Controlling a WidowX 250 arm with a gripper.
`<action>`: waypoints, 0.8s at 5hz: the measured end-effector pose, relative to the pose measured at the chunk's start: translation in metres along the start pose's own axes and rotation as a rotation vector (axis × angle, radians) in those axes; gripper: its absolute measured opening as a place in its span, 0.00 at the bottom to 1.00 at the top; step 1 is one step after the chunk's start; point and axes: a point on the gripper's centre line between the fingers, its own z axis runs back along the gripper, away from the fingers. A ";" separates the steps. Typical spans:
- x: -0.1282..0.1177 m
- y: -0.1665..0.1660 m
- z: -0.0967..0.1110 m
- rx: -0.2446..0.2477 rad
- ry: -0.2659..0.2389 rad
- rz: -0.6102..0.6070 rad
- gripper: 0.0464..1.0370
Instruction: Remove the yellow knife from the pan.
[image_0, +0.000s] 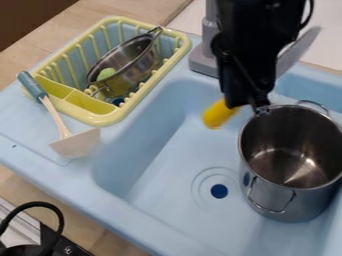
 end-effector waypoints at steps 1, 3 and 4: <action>0.012 -0.011 0.009 0.001 -0.029 -0.042 0.11; 0.029 -0.014 0.018 -0.001 -0.065 -0.089 0.11; 0.034 -0.016 0.010 -0.029 -0.069 -0.096 0.11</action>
